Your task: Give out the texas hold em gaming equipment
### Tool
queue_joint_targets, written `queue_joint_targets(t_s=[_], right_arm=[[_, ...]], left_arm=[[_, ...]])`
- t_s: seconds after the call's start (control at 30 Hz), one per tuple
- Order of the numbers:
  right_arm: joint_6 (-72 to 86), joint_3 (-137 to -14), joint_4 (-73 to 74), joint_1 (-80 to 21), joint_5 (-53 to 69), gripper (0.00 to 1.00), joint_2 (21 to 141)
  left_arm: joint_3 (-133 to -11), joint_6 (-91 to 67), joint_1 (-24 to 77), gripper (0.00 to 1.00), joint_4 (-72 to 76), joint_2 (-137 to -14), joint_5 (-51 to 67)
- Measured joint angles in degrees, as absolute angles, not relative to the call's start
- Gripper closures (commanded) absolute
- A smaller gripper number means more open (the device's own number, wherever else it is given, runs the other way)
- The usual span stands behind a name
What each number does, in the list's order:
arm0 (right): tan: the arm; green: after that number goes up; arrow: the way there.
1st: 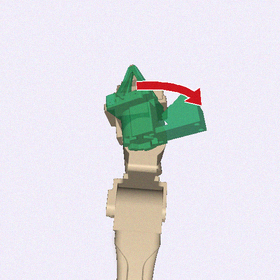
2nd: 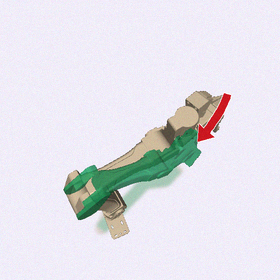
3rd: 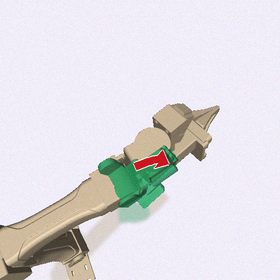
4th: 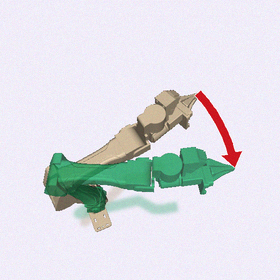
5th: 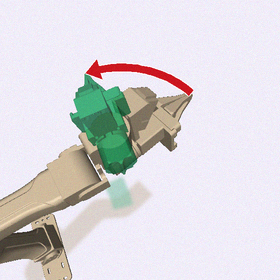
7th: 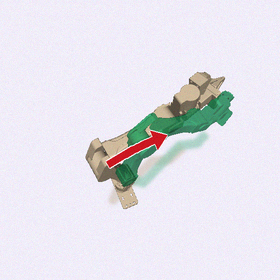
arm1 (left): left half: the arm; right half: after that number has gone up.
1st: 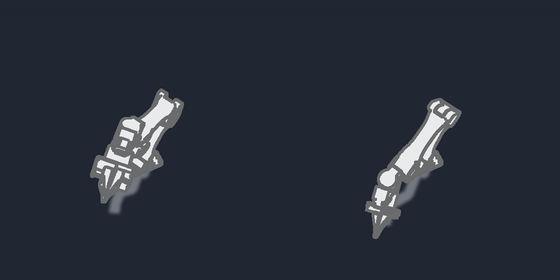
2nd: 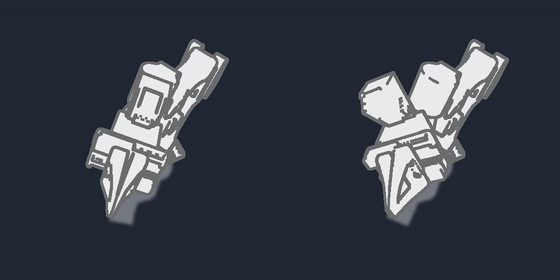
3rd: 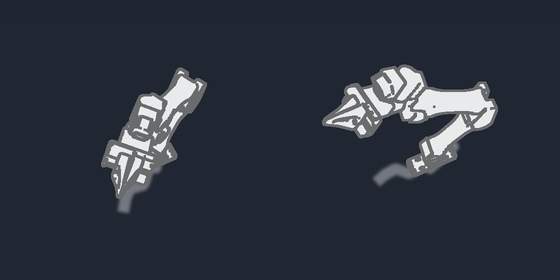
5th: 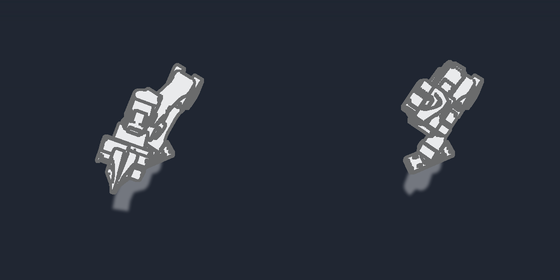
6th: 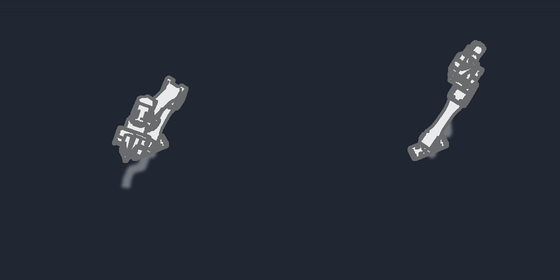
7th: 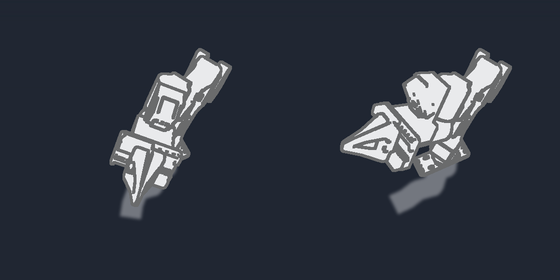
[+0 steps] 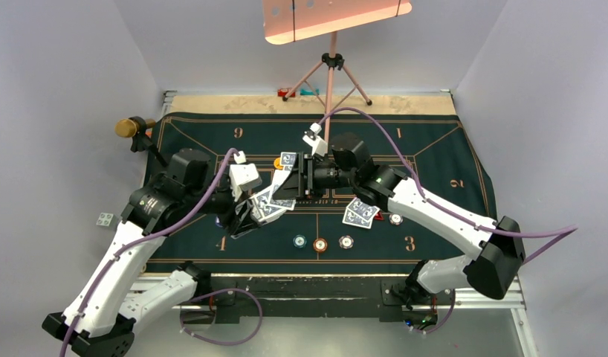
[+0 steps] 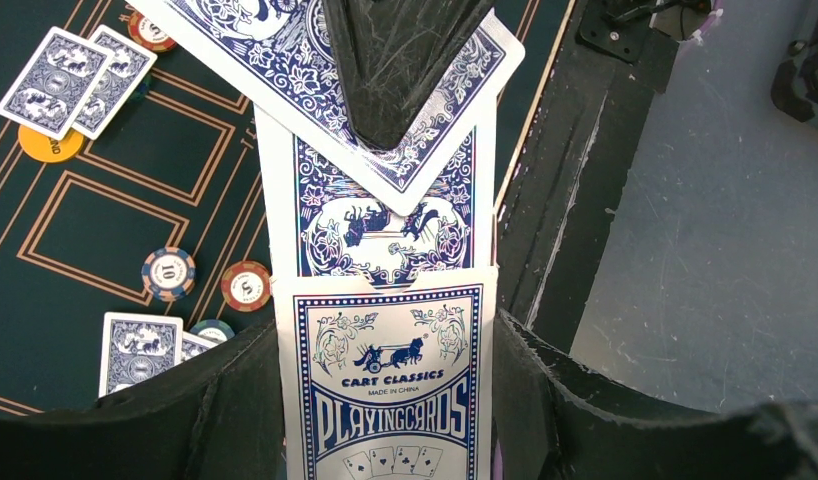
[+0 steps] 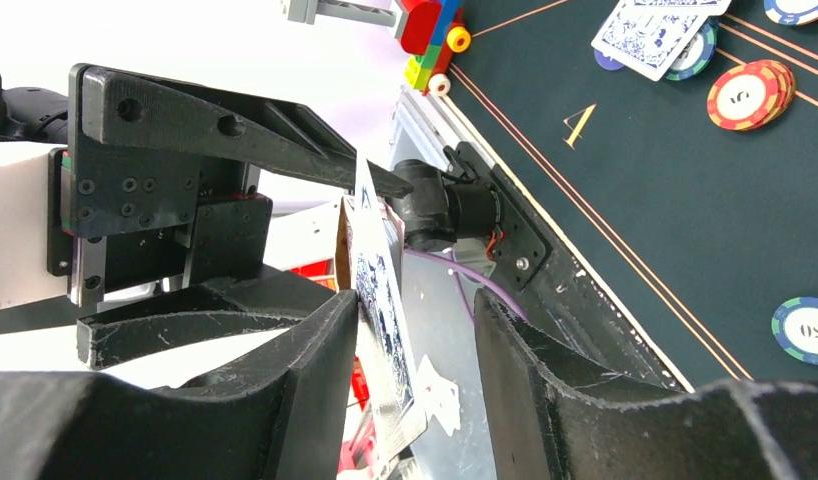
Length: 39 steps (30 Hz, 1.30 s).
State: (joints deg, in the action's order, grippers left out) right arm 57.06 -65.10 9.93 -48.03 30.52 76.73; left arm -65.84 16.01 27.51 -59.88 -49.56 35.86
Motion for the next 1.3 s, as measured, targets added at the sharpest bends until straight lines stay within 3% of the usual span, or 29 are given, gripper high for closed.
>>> queue_joint_targets(t_s=[0.97, 1.3], right_arm=[[49.17, -67.44, 20.08, -45.54, 25.91, 0.56, 73.36], [44.99, -71.46, 26.3, -45.54, 24.99, 0.44, 74.0]], left_arm=[[-65.84, 16.01, 27.49, 0.8, -61.73, -49.36, 35.83], [-65.84, 15.97, 27.49, 0.81, -61.69, -49.08, 35.81]])
